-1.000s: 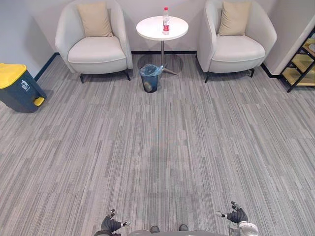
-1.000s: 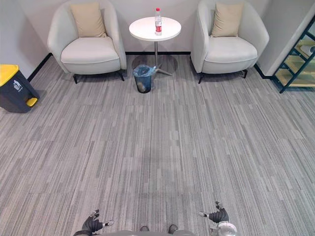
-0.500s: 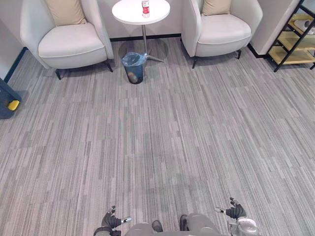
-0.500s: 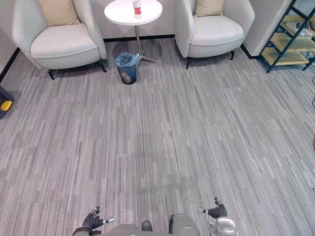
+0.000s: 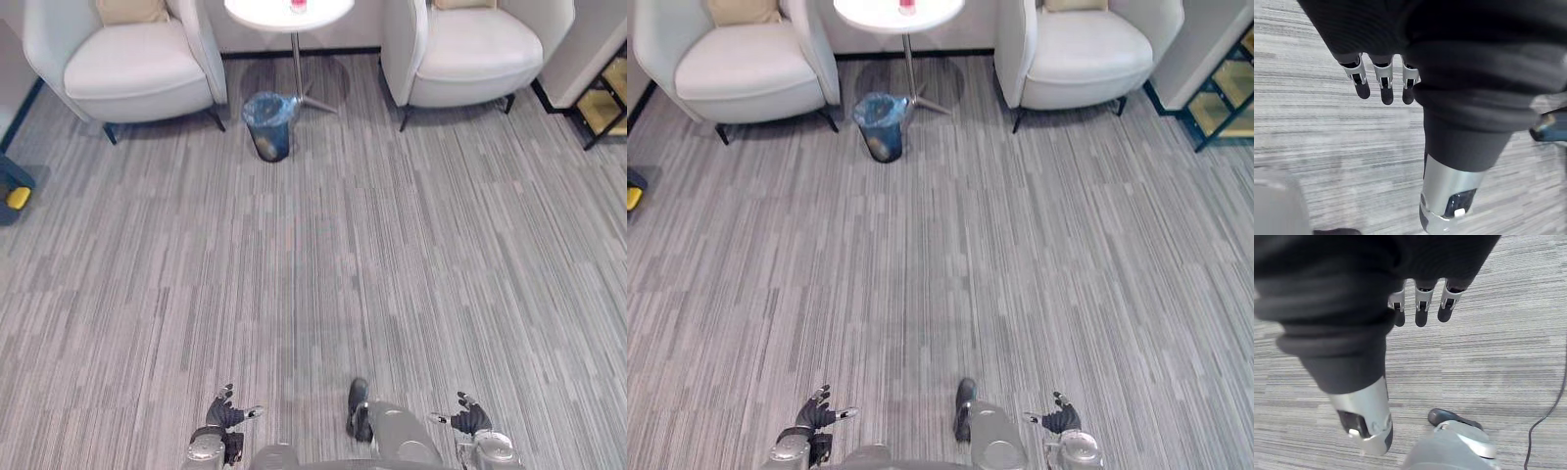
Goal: Gather rubbish on tea table into small bin, then transfer packed bag to large trash can.
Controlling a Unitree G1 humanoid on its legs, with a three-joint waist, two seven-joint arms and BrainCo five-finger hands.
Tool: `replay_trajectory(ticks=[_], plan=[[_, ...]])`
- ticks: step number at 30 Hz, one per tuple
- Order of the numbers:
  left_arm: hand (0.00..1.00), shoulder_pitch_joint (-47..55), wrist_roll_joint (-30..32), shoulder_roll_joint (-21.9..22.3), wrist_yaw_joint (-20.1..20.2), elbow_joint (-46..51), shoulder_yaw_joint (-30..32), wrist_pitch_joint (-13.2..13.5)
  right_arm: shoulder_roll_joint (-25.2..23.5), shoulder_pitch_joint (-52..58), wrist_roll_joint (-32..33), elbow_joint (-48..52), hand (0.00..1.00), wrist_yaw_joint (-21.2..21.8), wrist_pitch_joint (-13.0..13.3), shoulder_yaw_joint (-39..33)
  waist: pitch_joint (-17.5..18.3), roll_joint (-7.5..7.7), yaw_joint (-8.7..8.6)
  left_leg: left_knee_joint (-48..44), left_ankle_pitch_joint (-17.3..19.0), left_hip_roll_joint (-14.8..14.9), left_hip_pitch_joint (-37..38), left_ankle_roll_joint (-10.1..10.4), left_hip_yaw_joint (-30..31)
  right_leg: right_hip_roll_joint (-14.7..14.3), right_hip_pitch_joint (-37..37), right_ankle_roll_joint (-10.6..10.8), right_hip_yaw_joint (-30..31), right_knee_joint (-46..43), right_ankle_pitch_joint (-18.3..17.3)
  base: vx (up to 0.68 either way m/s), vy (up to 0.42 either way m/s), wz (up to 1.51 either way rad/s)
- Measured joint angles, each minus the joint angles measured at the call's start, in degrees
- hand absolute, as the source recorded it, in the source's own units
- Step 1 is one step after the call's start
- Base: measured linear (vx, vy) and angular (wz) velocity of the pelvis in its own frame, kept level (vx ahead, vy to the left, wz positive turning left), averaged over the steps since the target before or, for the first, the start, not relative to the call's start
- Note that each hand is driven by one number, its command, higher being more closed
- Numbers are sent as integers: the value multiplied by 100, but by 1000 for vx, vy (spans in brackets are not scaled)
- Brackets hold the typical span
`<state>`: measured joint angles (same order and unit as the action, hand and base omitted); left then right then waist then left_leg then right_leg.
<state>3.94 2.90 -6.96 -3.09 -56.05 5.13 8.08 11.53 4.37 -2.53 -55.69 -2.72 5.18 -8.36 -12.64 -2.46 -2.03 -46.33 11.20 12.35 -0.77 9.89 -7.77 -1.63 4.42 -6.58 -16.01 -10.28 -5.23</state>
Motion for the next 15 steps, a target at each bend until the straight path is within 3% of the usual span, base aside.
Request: replay_trajectory(ticks=[2, 4, 5, 6, 9, 10, 11, 12, 13, 15], plan=[[0, 18, -2, 40, 32, 133, 3, -10, -7, 6, 36, 211, 0, -27, 28, 24, -22, 39, 70, -903, 89, 369, -508, -158, -351, -47, -515, -41, 57, 310, -48, 289, -89, -7], [0, -37, -3, 101, 31, 304, 16, -3, -36, -33, 100, 332, 0, -91, 87, -45, -34, 61, 215, -906, 218, 555, -1124, -331, -633, -13, -851, -32, 184, 569, -67, 275, 10, -24], [0, -54, -3, 133, 31, 326, 15, -2, -63, -65, 152, 303, 0, -89, 84, -108, -51, 88, 315, -552, 266, 510, -1385, -380, -733, 70, -993, 36, 259, 660, -104, 266, 59, -26], [0, -46, -5, 136, 32, 325, 13, -4, -80, -75, 188, 291, 0, -91, 79, -126, -55, 94, 319, -288, 273, 439, -1464, -391, -751, 132, -1051, 89, 272, 660, -139, 277, 146, -18], [0, -43, -37, 143, 26, 336, 1, -1, -87, -112, 220, 221, 0, -99, 73, -291, -75, 140, 321, 2215, 22, -261, -1575, -396, -680, 531, -1278, 432, 376, 657, -370, 345, 235, -14], [0, 7, -43, 148, 22, 320, 0, 0, -63, -144, 220, 128, 0, -112, 75, -330, -43, 73, 336, 3292, -373, -467, -1511, -379, -472, 584, -1333, 586, 441, 652, -480, 289, 238, -20], [0, 27, -49, 151, 16, 313, -2, 1, -41, -147, 220, 66, 0, -117, 74, -326, -30, 13, 373, 3664, -635, -497, -1489, -378, -354, 556, -1342, 683, 507, 649, -546, 372, 307, -48], [0, 60, -61, 117, -6, 227, 0, -3, -63, -160, 219, -68, 0, -136, 55, -290, -4, -9, 500, 3690, -1269, -584, -1367, -607, -268, 590, -1435, 844, 696, 641, -673, 387, 273, -48], [0, 51, -75, 73, -35, 220, 7, -1, -144, -165, 217, -113, 0, -140, 56, -241, 11, 223, 595, 3527, -1255, -802, -1414, -783, -257, 811, -1497, 970, 749, 647, -783, 389, 245, -35], [0, -47, -73, -102, -73, 188, 23, -4, -188, -139, 214, -148, 0, -145, 55, -260, 17, 462, 599, 3026, -834, -1042, -1632, -991, -265, 1081, -1498, 1025, 779, 521, -880, 393, 204, 8]])
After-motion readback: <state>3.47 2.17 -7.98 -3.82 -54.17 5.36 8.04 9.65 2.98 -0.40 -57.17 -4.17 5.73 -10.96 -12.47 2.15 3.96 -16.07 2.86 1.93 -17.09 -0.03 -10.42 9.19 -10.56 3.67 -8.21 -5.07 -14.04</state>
